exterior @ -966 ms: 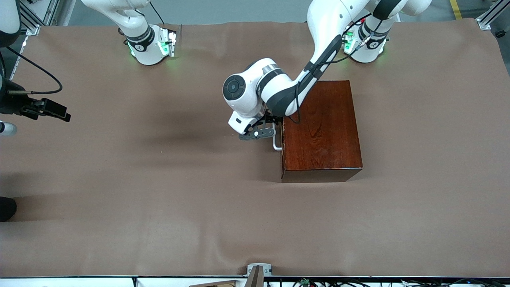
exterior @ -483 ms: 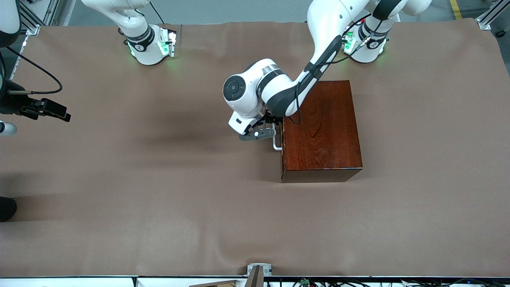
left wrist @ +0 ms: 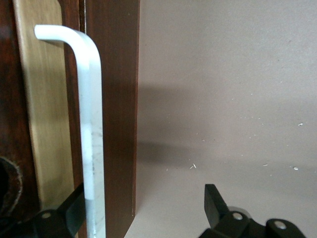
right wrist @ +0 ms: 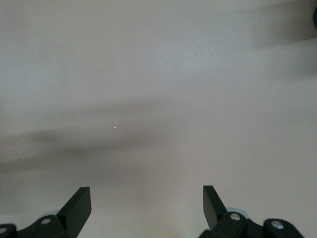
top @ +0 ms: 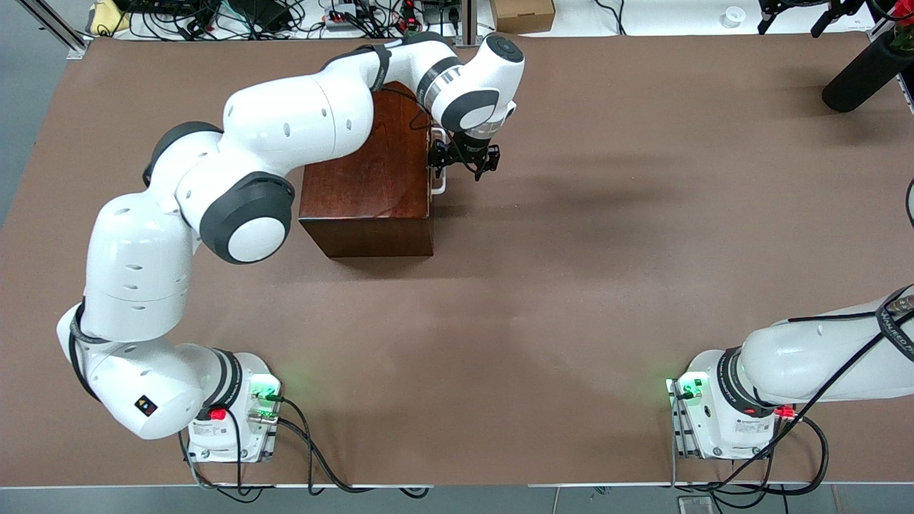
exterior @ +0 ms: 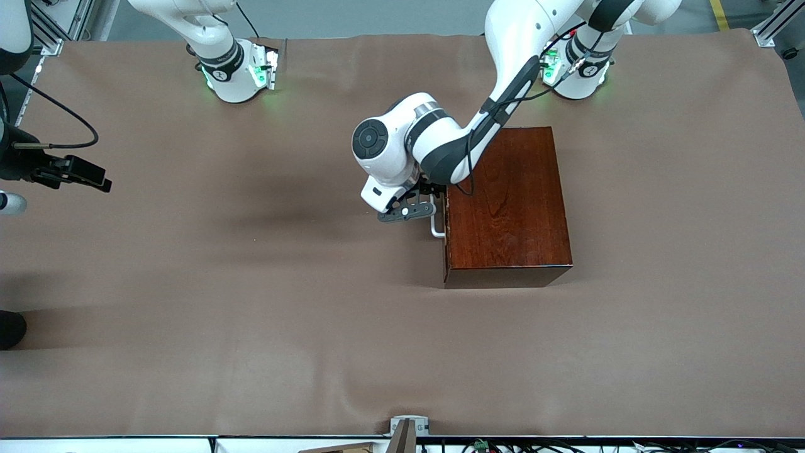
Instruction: Open drawer, take yellow block, close drawer
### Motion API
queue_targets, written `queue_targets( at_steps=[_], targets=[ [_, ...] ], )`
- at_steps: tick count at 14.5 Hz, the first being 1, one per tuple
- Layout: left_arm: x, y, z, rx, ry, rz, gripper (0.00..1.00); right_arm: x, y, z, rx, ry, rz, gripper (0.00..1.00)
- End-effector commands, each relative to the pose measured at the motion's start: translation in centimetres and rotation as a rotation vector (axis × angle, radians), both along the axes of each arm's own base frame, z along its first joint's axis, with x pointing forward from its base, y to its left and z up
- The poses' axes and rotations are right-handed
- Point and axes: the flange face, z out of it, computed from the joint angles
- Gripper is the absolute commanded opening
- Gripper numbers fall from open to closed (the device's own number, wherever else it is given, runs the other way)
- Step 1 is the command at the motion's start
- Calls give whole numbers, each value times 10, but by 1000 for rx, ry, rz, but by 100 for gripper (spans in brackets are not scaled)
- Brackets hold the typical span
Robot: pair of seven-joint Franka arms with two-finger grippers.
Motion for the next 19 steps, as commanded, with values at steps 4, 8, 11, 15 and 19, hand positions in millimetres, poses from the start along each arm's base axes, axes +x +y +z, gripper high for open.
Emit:
queue_targets(
  at_steps=[4,8,11,15,19],
  targets=[
    [-2,-9,-4,-17,-9,12,100,-6,-3,4,-15,-2,5,100],
    [2,-15,-10,-58,-45,37,100,-6,-3,4,-15,-2,5,100],
    [16,-10,-12,-85,-84,47,100,-6,-3,4,-15,-2,5,100],
    [26,-14,-4,-100,-181,16,100,-6,-3,4,-15,-1,5,100],
    [10,-30,-3,-117,-196,57,100,-6,-4,4,-15,-1,3,100]
  ],
)
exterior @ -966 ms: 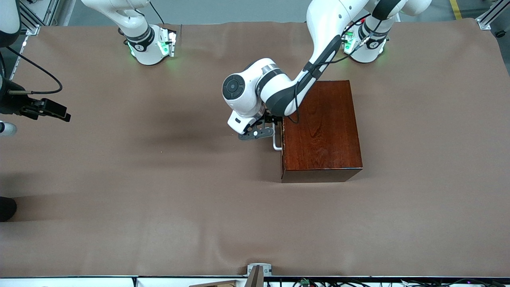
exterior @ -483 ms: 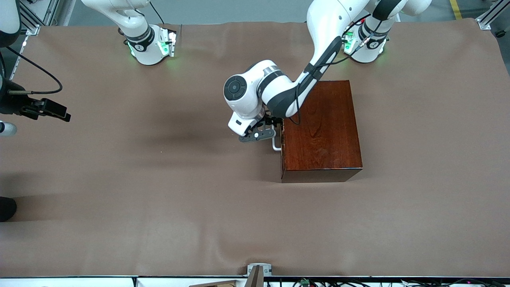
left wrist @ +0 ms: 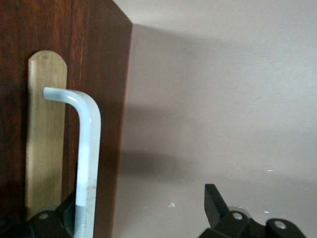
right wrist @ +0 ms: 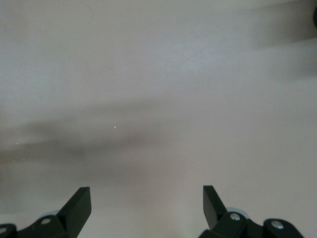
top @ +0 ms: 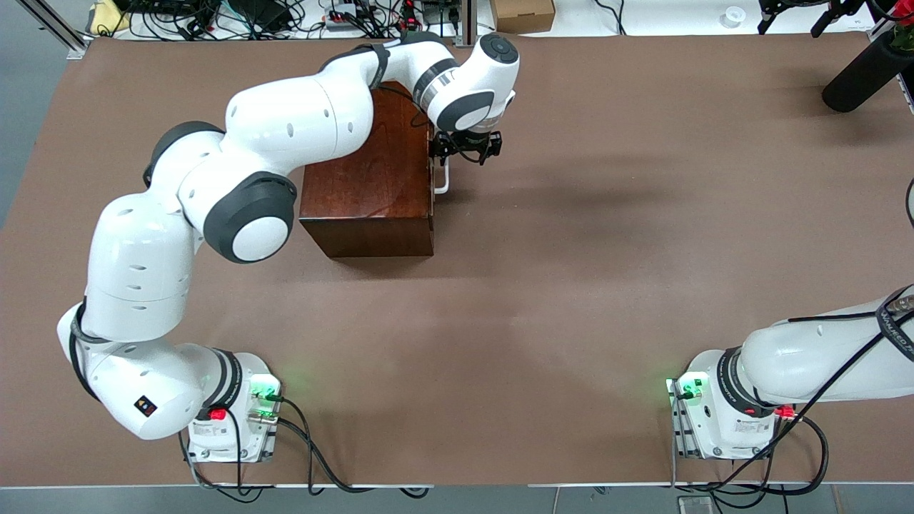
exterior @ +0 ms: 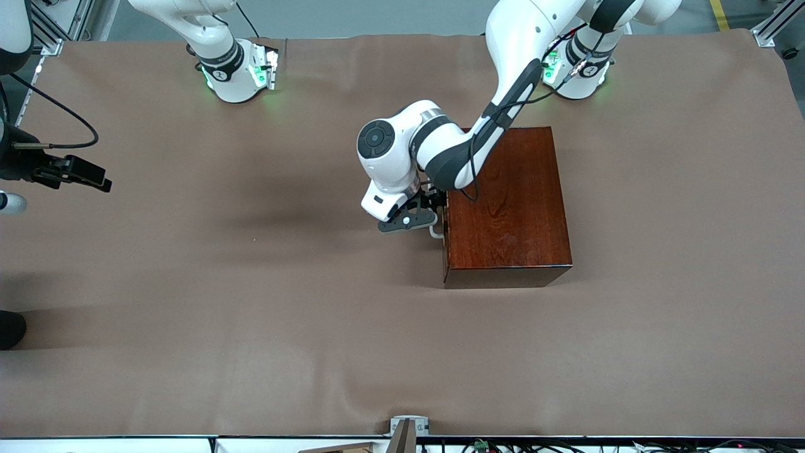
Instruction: Open drawer, take yellow block, close drawer
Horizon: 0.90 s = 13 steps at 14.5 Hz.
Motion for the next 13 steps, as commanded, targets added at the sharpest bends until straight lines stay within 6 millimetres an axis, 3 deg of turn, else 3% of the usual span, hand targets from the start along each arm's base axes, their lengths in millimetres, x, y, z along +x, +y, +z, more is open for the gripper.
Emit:
queue_targets(
  at_steps=[1,13],
  targets=[
    [-11,-27,-4,-45,-55,18,100,-6,-4,4,-15,-1,3,100],
    [-28,-42,-2,-106,-8,140,100,-6,-4,3,-15,0,3,100]
  ],
)
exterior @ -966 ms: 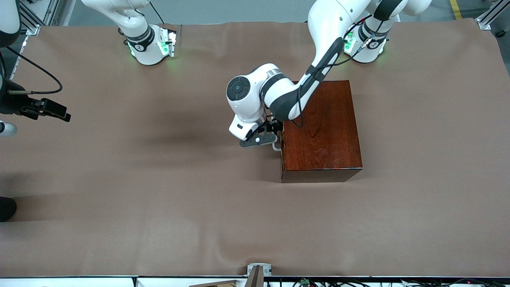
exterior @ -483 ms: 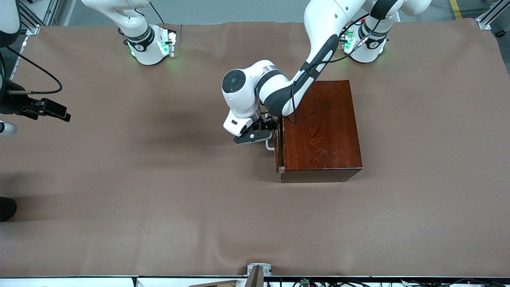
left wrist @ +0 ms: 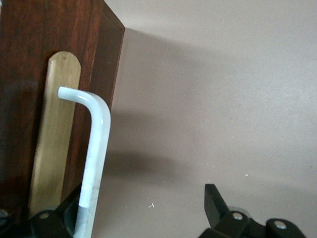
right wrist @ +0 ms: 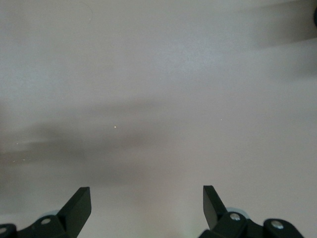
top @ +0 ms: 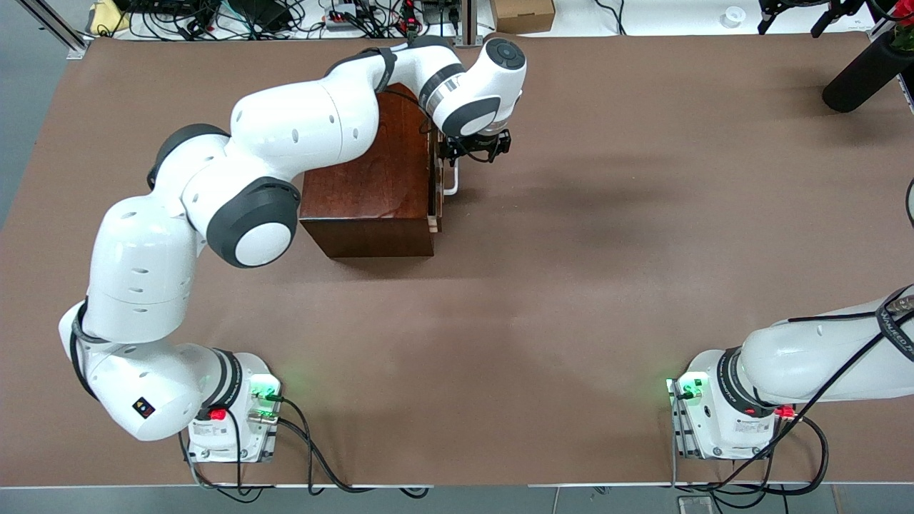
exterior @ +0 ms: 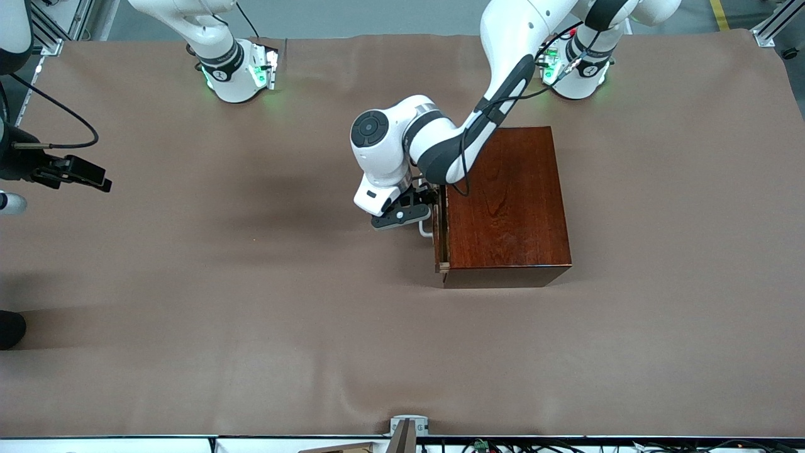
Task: Open drawer, take yellow block, close drawer
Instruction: 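Pull the drawer out by the handle with the left gripper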
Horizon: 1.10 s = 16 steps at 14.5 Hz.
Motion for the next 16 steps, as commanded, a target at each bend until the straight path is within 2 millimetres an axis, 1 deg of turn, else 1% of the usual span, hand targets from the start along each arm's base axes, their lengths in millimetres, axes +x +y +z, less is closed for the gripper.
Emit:
queue_targets(
  at_steps=[1,6,8,10,13,16],
  targets=[
    [-28,-34,-5,-80,32,63,100,-6,-4,3,-15,0,3,100],
    [-34,-38,-6,-75,36,49,100,-6,-4,3,-15,0,3,100],
    [-44,-46,-7,-76,38,32,100,-6,-4,3,-15,0,3,100],
    [-45,-48,-8,-80,36,33,100,-6,-5,3,-15,0,2,100],
    [-53,-54,-8,-84,33,28,100,-6,-4,3,-15,0,3,100],
    [-53,-55,-5,-92,28,29,100,-6,-4,3,-15,0,3,100]
  ],
)
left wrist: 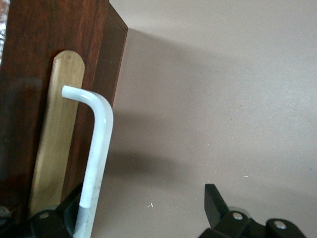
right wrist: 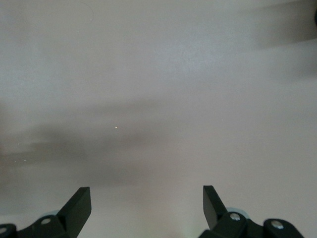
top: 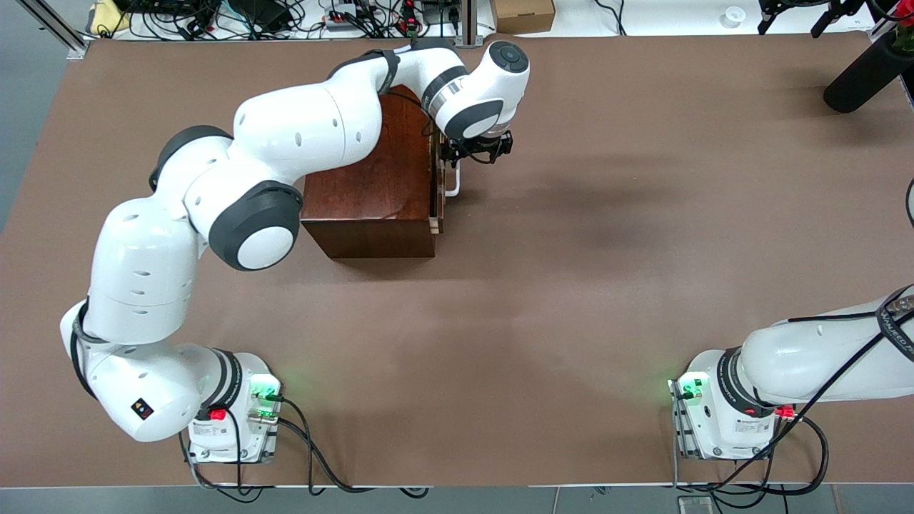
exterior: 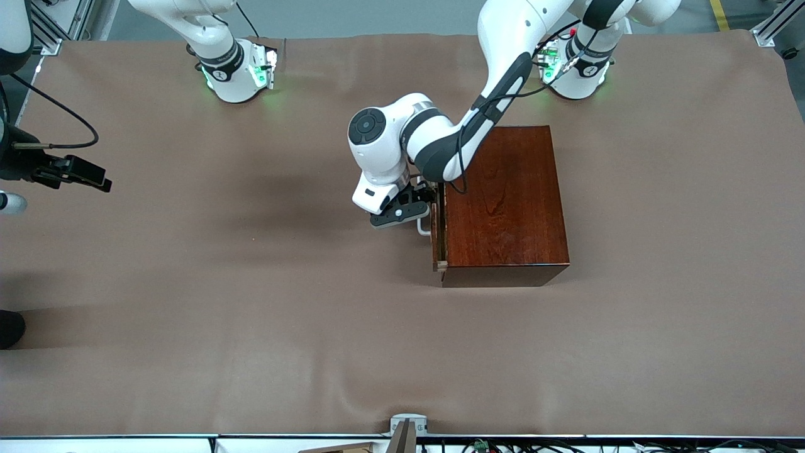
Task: Open drawer, take yellow block, close drawer
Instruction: 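Pull the drawer out by the handle with the left gripper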
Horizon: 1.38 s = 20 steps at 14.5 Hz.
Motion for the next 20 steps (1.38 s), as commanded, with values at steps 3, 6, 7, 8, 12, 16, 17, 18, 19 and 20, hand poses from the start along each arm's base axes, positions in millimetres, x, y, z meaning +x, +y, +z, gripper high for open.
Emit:
queue_targets(
  at_steps=[3,6,7,8,12,16,17,18,19,20],
  targets=[
    [-46,-48,1,-96,41,-20,100,-6,-4,3,-15,-1,4,100],
    [-53,-51,8,-90,48,-35,100,-6,-4,3,-15,-1,4,100],
    [-54,-50,7,-76,53,-36,100,-6,-5,3,-15,0,2,100],
    [-55,-46,6,-48,66,-34,100,-6,-5,3,-15,0,2,100],
    [-59,-43,12,-19,84,-49,100,-6,-5,3,-15,-1,2,100],
    [-58,-44,13,-26,81,-49,100,-6,-5,3,-15,0,2,100],
    [-58,-45,13,-31,78,-50,100,-6,-5,3,-15,0,2,100],
    [-57,-46,15,-37,76,-49,100,-6,-5,3,-15,0,2,100],
    [-56,-47,16,-46,69,-48,100,-6,-5,3,-15,0,2,100],
    [-55,-48,16,-55,64,-48,100,-6,-5,3,-15,0,2,100]
  ],
)
